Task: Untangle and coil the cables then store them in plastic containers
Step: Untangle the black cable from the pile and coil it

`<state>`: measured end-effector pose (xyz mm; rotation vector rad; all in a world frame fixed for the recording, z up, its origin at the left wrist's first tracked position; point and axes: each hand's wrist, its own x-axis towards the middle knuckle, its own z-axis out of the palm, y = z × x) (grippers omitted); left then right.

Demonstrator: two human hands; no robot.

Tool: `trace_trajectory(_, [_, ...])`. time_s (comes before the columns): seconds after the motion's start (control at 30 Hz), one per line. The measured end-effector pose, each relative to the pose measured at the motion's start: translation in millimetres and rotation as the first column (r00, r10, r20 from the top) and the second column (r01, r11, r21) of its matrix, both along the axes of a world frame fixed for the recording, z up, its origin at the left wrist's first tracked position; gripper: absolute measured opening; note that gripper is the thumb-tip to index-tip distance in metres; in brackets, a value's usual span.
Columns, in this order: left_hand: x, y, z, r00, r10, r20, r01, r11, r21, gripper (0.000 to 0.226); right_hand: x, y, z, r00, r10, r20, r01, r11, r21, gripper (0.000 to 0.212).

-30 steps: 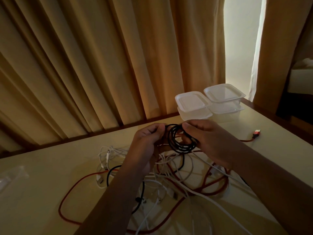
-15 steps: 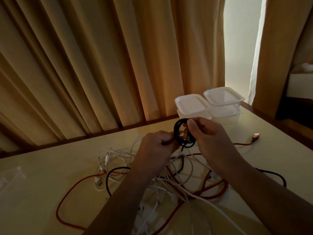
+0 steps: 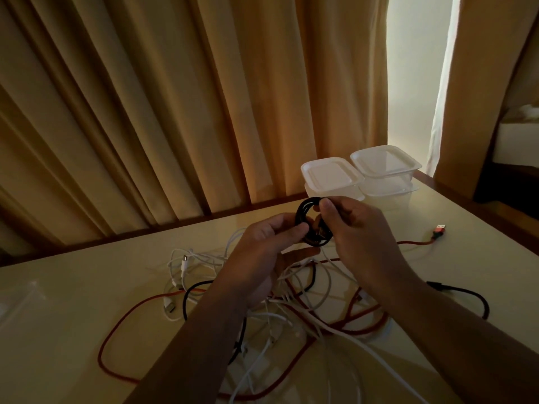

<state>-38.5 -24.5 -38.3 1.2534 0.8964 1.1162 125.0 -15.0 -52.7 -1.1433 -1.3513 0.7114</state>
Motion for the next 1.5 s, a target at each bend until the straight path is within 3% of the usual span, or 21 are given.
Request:
trace_trajectory(0.23, [-1.6, -0.1, -1.4, 0.998, -0.009, 0.067, 0.011, 0.999, -0.031, 0.028, -3.8, -0.3, 0.0, 0.994, 0.049, -0.097, -0.054, 0.997, -0.048, 0.026])
trace_trajectory(0.47, [-2.4, 2.8, 0.2, 0.991, 0.043, 0.127, -0.033, 0.997, -0.074, 0.042, -2.6, 5.2, -5.4, 0.946, 0.084, -0.312, -0.133, 0.981, -0.141, 0.024])
trace_trajectory(0.57, [-2.4, -0.9, 3.5, 0.999, 0.041, -0.023, -0.041, 0.999, 0.007, 0.038, -1.6, 6.5, -6.7, 0.936, 0.062, -0.345, -0.123, 0.98, -0.156, 0.022])
trace_trajectory(0.63, [-3.0, -2.9, 5.2, 0.971, 0.088, -0.223, -0.061, 0.99, 0.127, 0.038, -1.8, 6.2, -7.2, 0.939, 0.041, -0.342, -0.101, 0.982, -0.159, 0.021])
trace_trajectory(0.73, [-5.0, -4.2, 6.3, 0.828, 0.253, -0.501, -0.083, 0.938, 0.338, 0.029, -2.1, 5.3, -7.2, 0.963, 0.026, -0.27, -0.069, 0.986, -0.151, 0.02])
trace_trajectory(0.87, [-9.2, -4.1, 4.3, 0.66, 0.422, -0.622, -0.009, 0.832, 0.555, 0.019, 1.8, 5.7, -6.4, 0.98, -0.027, -0.199, 0.001, 0.991, -0.131, 0.021])
trace_trajectory(0.97, [-12.5, -3.9, 3.4, 0.659, 0.412, -0.629, 0.007, 0.833, 0.553, 0.015, 2.0, 6.3, -7.2, 0.982, -0.068, -0.174, 0.045, 0.99, -0.133, 0.023])
trace_trajectory(1.13, [-6.7, -5.3, 4.0, 0.843, 0.169, -0.511, 0.0, 0.949, 0.314, 0.013, -2.0, 8.5, -9.6, 0.95, -0.112, -0.292, 0.059, 0.981, -0.186, 0.023])
trace_trajectory(1.2, [0.7, -5.9, 1.0, 0.886, 0.152, -0.439, -0.049, 0.97, 0.236, 0.013, -3.7, 8.6, -10.8, 0.939, -0.1, -0.328, 0.037, 0.98, -0.194, 0.025])
trace_trajectory(1.23, [4.3, -4.3, -2.1, 0.866, 0.199, -0.458, -0.088, 0.964, 0.252, 0.013, -4.2, 8.5, -11.3, 0.935, -0.085, -0.343, 0.017, 0.98, -0.198, 0.025])
trace_trajectory(1.33, [9.3, 0.7, -11.3, 0.665, 0.441, -0.603, -0.112, 0.857, 0.504, 0.012, -5.0, 8.3, -11.8, 0.929, -0.059, -0.365, -0.018, 0.979, -0.204, 0.025])
trace_trajectory(1.5, [13.5, -1.0, -10.9, 0.667, 0.501, -0.551, -0.154, 0.816, 0.557, 0.043, -7.1, 9.3, -13.1, 0.926, 0.026, -0.377, -0.103, 0.977, -0.185, 0.022])
